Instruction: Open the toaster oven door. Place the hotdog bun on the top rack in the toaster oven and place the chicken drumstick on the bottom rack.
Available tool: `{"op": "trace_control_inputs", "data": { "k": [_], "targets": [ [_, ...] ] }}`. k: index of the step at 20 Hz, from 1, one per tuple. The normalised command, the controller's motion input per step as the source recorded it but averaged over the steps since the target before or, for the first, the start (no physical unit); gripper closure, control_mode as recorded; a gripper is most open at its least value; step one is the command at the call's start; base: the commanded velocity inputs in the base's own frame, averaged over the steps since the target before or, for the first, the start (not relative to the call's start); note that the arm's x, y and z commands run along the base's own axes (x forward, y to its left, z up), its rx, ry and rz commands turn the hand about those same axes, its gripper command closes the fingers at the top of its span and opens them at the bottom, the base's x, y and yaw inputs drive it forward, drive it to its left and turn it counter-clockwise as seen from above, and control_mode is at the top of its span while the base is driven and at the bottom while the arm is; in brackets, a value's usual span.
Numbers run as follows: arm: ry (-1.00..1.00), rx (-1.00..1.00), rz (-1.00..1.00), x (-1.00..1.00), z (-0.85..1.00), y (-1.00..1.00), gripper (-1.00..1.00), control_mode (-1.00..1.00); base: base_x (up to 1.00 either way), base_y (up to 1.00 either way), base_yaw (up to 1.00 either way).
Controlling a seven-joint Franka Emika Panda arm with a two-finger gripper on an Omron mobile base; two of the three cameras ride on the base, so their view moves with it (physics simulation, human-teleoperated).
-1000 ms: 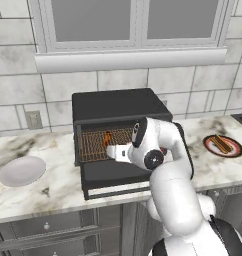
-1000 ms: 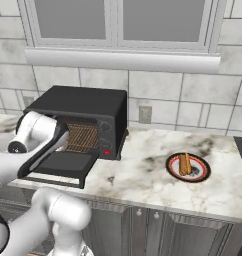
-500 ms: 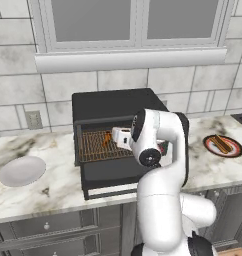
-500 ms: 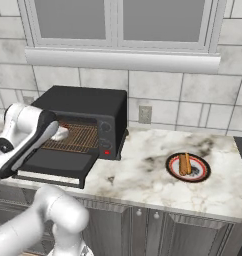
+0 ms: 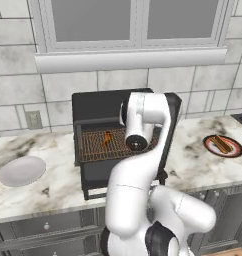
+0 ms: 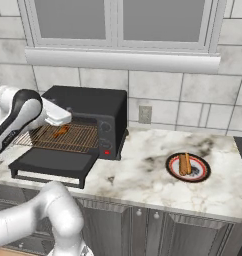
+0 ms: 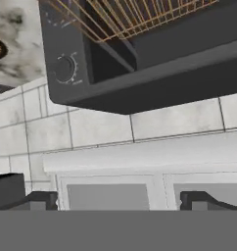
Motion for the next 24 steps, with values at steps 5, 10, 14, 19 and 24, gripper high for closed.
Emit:
{"op": "trace_control_inputs", "data": {
  "k": [5, 10, 14, 19, 24],
  "targets": [
    [0.17, 0.07, -0.28, 0.03, 0.93, -0.84, -1.00, -1.00, 0.00, 0.00, 0.00],
    [0.33, 0.19, -0.18, 0.00, 0.78, -1.00, -1.00, -1.00, 0.00, 0.00, 0.00],
    [0.49, 0.24, -0.12, -0.05, 0.35, -1.00, -1.00, -1.00, 0.00, 0.00, 0.00],
    [0.61, 0.20, -0.04, -0.19, -0.05, -1.00, -1.00, -1.00, 0.00, 0.00, 0.00],
    [0.63, 0.19, -0.02, -0.29, -0.04, -0.96, -1.00, -1.00, 0.00, 0.00, 0.00]
  ]
}}
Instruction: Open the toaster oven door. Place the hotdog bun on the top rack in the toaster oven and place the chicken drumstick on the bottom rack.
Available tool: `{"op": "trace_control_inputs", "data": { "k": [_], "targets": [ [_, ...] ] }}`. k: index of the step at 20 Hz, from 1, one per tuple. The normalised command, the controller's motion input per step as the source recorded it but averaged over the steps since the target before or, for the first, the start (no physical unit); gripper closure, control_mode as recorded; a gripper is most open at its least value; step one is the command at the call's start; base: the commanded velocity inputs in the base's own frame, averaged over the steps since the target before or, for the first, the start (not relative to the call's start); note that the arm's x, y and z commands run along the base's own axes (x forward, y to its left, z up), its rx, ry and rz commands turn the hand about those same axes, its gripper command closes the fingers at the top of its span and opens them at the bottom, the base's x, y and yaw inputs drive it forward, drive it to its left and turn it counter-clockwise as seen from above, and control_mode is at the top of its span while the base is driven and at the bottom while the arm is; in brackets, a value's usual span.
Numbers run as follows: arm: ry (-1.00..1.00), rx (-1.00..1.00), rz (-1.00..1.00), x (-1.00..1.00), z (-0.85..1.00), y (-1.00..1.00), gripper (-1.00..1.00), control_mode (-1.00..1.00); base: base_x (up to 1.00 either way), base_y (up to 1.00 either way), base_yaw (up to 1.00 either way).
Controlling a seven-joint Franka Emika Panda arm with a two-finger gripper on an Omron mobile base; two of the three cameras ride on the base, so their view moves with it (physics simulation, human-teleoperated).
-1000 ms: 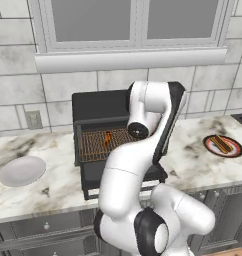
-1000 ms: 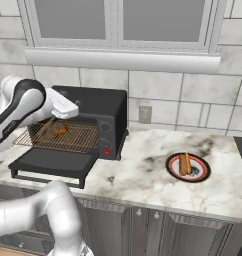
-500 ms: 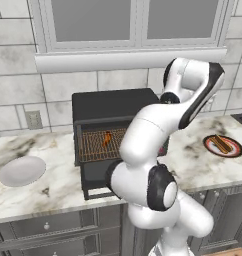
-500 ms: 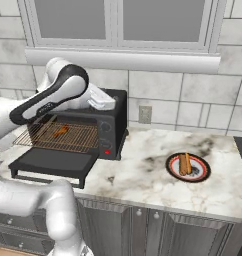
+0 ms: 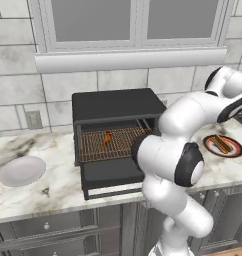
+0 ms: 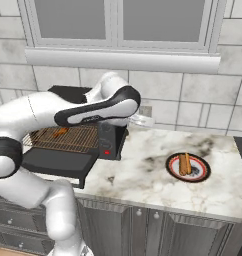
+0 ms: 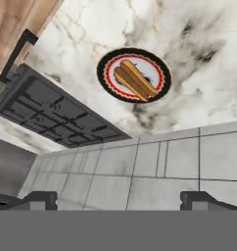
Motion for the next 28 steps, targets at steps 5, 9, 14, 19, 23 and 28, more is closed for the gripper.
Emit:
{"op": "trace_control_inputs", "data": {
  "k": [5, 9, 14, 19, 23, 28],
  "targets": [
    [0.65, 0.13, -0.02, -0.07, -0.04, -0.68, -1.00, -1.00, 0.00, 0.00, 0.00],
    [0.60, 0.06, 0.00, 0.00, -0.24, -0.18, -1.00, -1.00, 0.00, 0.00, 0.00],
    [0.44, 0.11, 0.04, 0.08, -0.08, -0.01, -1.00, -1.00, 0.00, 0.00, 0.00],
    [0.34, 0.06, 0.07, 0.50, 0.09, 0.10, -1.00, -1.00, 0.00, 0.00, 0.00],
    [0.40, 0.02, 0.09, 0.57, 0.12, 0.36, -1.00, -1.00, 0.00, 0.00, 0.00],
    [0.35, 0.04, 0.07, 0.76, 0.35, 0.24, -1.00, -1.00, 0.00, 0.00, 0.00]
  ]
}}
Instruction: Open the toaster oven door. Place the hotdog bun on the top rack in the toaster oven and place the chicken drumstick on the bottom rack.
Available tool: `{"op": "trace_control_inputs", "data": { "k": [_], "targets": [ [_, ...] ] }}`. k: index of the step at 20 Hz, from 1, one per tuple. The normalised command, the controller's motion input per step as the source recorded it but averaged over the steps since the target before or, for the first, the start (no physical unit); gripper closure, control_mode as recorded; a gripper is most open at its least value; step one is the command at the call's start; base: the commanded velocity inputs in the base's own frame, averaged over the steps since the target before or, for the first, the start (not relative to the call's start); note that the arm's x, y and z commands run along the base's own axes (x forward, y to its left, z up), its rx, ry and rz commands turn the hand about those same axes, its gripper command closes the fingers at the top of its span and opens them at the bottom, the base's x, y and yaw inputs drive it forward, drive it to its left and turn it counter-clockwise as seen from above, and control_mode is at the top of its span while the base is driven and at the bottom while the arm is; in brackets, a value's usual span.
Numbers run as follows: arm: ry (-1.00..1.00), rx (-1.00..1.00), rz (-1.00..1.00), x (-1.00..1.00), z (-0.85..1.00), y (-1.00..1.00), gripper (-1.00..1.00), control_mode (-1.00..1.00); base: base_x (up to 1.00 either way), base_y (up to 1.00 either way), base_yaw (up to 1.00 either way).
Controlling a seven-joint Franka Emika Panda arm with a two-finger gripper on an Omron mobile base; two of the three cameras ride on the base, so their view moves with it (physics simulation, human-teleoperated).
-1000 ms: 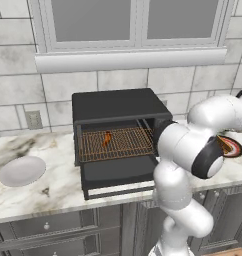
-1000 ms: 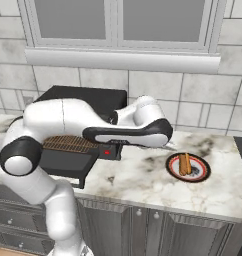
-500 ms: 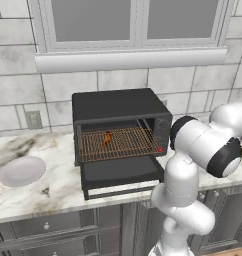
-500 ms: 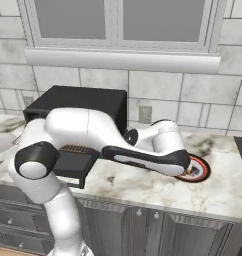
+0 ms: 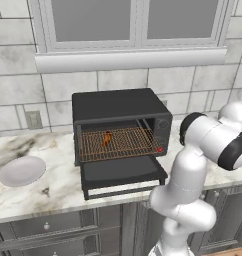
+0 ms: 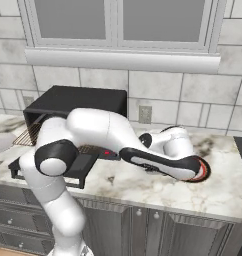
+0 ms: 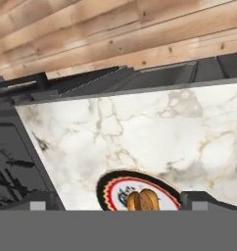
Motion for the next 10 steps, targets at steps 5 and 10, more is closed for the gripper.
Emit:
{"op": "trace_control_inputs", "data": {
  "k": [5, 10],
  "targets": [
    [0.27, 0.06, 0.04, 0.71, 0.68, 0.35, -1.00, -1.00, 0.00, 0.00, 0.00],
    [0.29, 0.06, 0.05, 0.43, 0.12, 0.46, -1.00, -1.00, 0.00, 0.00, 0.00]
  ]
}}
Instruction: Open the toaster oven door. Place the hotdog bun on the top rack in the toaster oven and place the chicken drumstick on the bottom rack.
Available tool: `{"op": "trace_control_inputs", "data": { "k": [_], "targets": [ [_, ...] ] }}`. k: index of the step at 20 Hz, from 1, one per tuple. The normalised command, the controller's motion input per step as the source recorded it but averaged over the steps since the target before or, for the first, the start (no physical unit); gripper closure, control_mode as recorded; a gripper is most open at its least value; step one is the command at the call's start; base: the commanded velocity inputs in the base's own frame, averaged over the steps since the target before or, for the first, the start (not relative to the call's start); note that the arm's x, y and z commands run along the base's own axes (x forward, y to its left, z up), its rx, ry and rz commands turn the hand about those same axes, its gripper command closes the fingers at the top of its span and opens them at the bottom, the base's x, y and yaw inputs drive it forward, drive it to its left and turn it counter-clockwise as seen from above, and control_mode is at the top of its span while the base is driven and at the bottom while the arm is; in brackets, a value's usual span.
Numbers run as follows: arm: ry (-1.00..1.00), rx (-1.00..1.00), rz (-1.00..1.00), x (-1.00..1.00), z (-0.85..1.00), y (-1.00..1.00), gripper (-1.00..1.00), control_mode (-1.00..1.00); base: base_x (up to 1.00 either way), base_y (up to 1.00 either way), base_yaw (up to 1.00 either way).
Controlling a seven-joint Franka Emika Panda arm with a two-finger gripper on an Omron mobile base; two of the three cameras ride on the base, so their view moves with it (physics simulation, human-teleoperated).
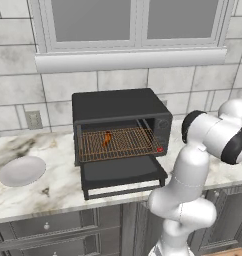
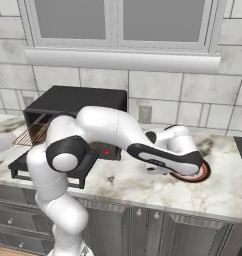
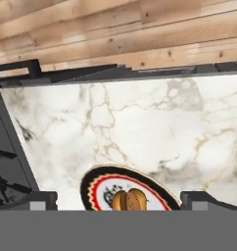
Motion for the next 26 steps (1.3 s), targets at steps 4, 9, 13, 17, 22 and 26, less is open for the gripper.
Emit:
{"op": "trace_control_inputs", "data": {
  "k": [4, 9, 13, 17, 22, 26],
  "targets": [
    [0.20, 0.08, 0.02, 0.48, 0.02, 0.42, -1.00, -1.00, 0.00, 0.00, 0.00],
    [0.21, 0.08, 0.01, 0.70, 0.18, 0.23, -1.00, -1.00, 0.00, 0.00, 0.00],
    [0.19, 0.07, 0.00, 0.57, 0.11, 0.00, -1.00, -1.00, 0.00, 0.00, 0.00],
    [0.18, 0.08, 0.00, 0.67, 0.04, -0.04, -1.00, -1.00, 0.00, 0.00, 0.00],
    [0.14, 0.06, 0.00, 0.43, 0.00, -0.19, -1.00, -1.00, 0.00, 0.00, 0.00],
    [0.10, 0.10, 0.00, 0.42, 0.06, -0.54, -1.00, -1.00, 0.00, 0.00, 0.00]
  ]
}}
